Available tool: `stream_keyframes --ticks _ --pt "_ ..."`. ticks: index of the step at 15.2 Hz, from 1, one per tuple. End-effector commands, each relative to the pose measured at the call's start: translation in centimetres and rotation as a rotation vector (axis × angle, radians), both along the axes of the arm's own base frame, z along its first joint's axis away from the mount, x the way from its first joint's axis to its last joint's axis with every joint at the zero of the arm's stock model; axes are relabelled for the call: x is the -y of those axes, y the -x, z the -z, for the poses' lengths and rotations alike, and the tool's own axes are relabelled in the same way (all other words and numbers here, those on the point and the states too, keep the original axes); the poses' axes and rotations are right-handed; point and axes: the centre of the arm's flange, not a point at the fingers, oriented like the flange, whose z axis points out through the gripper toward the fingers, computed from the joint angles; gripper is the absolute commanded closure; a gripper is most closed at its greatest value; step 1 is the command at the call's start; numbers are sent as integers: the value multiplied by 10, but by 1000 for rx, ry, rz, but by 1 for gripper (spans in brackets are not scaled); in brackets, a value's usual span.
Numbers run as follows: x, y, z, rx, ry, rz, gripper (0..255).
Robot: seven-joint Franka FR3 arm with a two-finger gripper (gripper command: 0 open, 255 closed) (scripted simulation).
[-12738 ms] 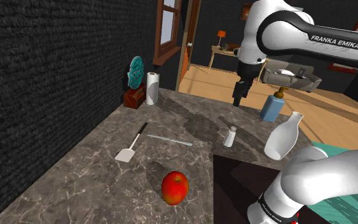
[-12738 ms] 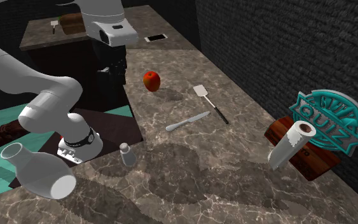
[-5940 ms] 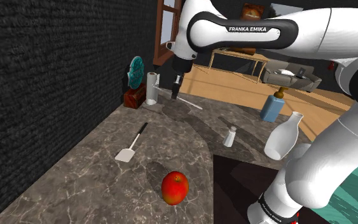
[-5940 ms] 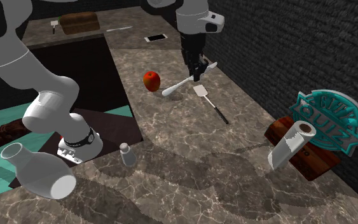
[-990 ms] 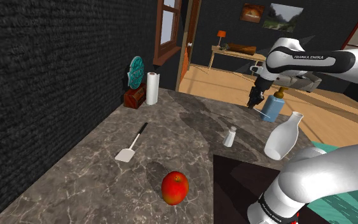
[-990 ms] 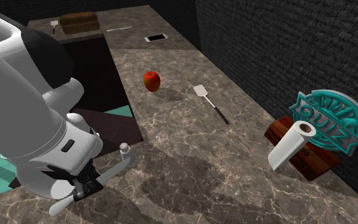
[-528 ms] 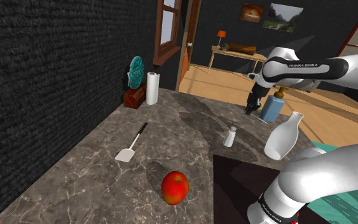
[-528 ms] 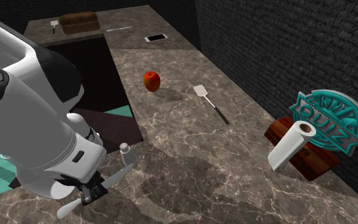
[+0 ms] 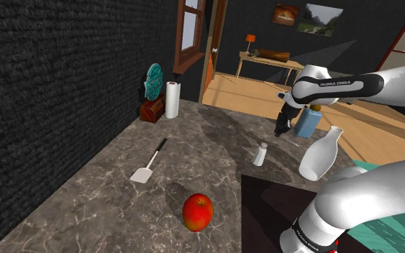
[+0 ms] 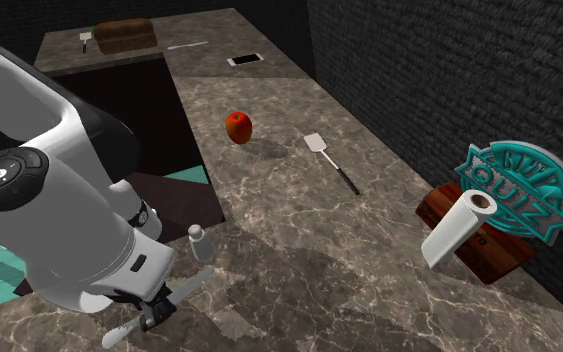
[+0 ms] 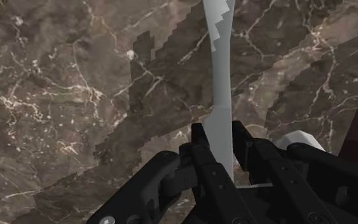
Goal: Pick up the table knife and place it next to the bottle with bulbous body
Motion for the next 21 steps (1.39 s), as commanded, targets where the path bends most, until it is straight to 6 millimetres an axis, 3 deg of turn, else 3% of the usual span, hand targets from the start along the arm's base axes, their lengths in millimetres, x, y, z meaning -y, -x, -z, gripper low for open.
stream_keyframes --ticks 1,16,21 --pt "0 -1 10 1 0 0 255" --pt "0 -1 92 0 0 0 255" --pt "0 -1 92 0 0 0 255"
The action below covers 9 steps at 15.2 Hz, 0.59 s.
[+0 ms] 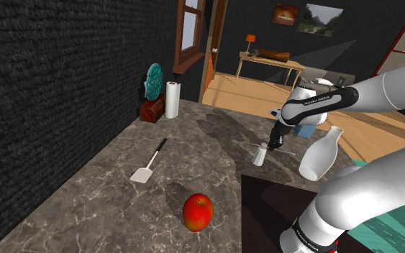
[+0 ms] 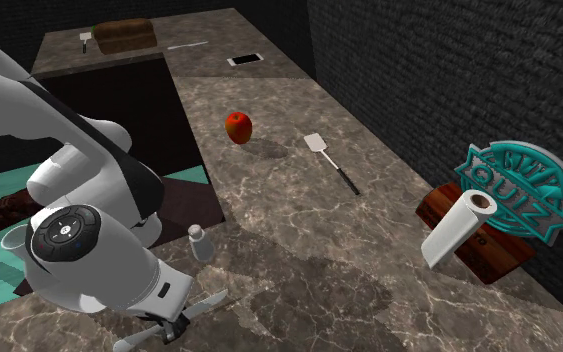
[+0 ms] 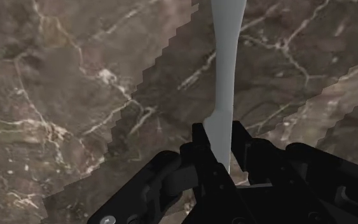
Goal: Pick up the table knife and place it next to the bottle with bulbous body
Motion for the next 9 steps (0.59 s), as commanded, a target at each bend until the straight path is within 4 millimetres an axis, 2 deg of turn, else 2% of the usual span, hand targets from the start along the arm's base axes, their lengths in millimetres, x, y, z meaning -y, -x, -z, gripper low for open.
stream_keyframes --ticks 1,3,4,9 --pt "0 0 0 0 0 0 255" --pt "0 0 0 0 0 0 255" --pt "0 0 0 0 0 0 0" --pt "0 0 0 0 0 0 0"
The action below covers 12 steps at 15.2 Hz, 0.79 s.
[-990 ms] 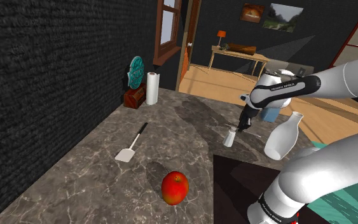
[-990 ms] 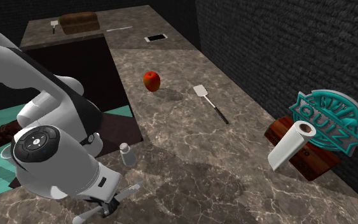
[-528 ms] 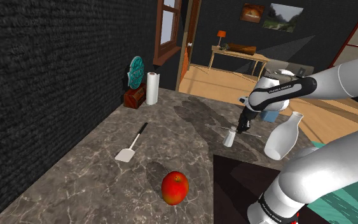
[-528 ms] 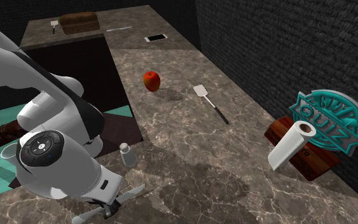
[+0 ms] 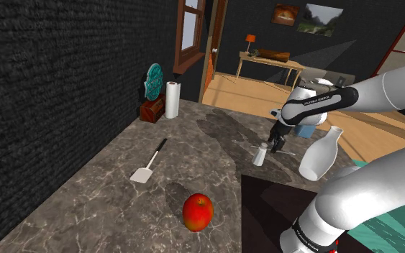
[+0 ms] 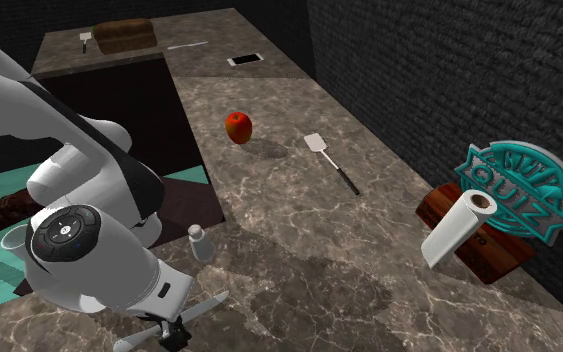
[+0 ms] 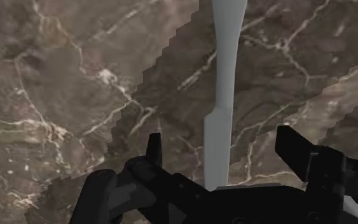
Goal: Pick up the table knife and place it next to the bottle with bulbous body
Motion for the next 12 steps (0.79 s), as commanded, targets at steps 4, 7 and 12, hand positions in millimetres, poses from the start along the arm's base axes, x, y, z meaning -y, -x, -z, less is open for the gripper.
stream_keyframes --ticks 4,7,12 --pt "1 5 -50 0 0 0 0" --pt "1 5 -50 0 0 0 0" --pt "1 5 -50 0 0 0 0"
